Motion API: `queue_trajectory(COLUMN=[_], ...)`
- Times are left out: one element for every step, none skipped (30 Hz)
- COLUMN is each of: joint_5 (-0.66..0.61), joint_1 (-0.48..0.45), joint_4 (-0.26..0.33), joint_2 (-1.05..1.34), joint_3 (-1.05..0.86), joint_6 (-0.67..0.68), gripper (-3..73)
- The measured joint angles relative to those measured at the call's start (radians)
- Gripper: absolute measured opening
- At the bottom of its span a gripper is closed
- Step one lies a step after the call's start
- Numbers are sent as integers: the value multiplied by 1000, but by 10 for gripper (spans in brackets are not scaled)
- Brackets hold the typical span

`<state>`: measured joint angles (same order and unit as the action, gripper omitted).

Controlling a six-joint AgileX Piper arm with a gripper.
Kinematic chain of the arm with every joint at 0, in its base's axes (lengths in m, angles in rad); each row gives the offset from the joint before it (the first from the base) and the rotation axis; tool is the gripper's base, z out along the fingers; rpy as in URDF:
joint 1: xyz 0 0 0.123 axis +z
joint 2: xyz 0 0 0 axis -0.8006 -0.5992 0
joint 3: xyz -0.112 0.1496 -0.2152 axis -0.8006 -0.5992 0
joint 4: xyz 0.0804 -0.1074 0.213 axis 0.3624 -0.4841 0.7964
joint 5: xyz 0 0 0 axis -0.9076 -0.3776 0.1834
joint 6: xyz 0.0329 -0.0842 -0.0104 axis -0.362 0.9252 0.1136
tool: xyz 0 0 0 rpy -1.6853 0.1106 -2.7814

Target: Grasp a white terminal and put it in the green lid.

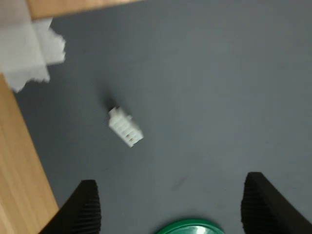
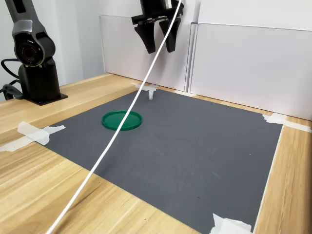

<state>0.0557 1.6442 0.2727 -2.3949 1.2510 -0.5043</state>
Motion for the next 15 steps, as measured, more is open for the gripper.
queue_trajectory(joint_5=[0,1,2,6,15,29,43,55,72,88,106,119,135,145,154], joint_1=[0,0,0,0,0,0,0,0,0,0,0,0,0,0,0], joint_4=[-1,-1,-1,-1,-1,-1,-2,-4,-4,-5,-5,-5,-5,-5,-7], joint_2=[-4,-4,-4,-4,-4,-4,-4,-4,-4,-4,-4,-5,-7,-14,-24], joint_3=[-10,-25,-42,-57,-77,-97,-116,-130,-146,-160,-172,-182,-190,-195,-199], joint_6=[13,30,46,64,77,88,93,96,98,99,100,101,102,103,104], gripper=[709,709,709,709,709,709,707,706,703,701,700,700,700,700,700])
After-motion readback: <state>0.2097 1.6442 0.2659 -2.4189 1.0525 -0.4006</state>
